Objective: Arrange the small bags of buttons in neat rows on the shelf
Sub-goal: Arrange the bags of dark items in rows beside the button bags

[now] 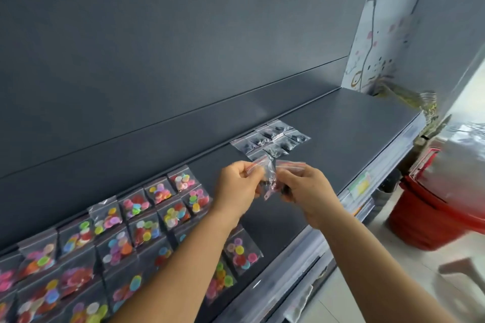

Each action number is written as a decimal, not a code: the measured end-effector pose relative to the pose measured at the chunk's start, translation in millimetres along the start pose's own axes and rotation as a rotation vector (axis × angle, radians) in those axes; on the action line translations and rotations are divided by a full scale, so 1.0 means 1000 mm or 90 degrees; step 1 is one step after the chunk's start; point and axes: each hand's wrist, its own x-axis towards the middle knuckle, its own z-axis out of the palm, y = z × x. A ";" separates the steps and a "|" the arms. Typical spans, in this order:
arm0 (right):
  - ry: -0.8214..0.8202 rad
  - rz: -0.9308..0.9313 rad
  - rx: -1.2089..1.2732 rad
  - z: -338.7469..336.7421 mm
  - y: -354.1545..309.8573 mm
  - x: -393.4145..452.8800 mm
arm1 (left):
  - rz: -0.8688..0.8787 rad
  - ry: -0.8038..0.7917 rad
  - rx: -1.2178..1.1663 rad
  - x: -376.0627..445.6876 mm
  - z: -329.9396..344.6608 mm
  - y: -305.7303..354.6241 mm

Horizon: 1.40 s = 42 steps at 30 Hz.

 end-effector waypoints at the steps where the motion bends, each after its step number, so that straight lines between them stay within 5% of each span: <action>1: -0.004 0.002 -0.002 -0.002 0.001 0.006 | -0.002 -0.001 0.002 0.006 0.002 -0.001; 7: -0.027 0.050 -0.088 -0.021 0.010 0.054 | -0.041 0.014 -0.025 0.032 0.022 -0.012; 14: -0.034 -0.037 -0.299 -0.051 0.014 0.109 | -0.076 0.071 0.061 0.055 0.059 -0.028; 23: -0.176 -0.174 -0.516 -0.071 0.020 0.145 | 0.033 0.251 0.522 0.053 0.090 -0.023; 31: -0.387 -0.354 -0.604 -0.096 0.020 0.148 | 0.106 0.150 0.539 0.035 0.106 -0.029; 42: -0.339 -0.422 -0.634 -0.091 0.028 0.147 | 0.090 0.160 0.549 0.036 0.112 -0.028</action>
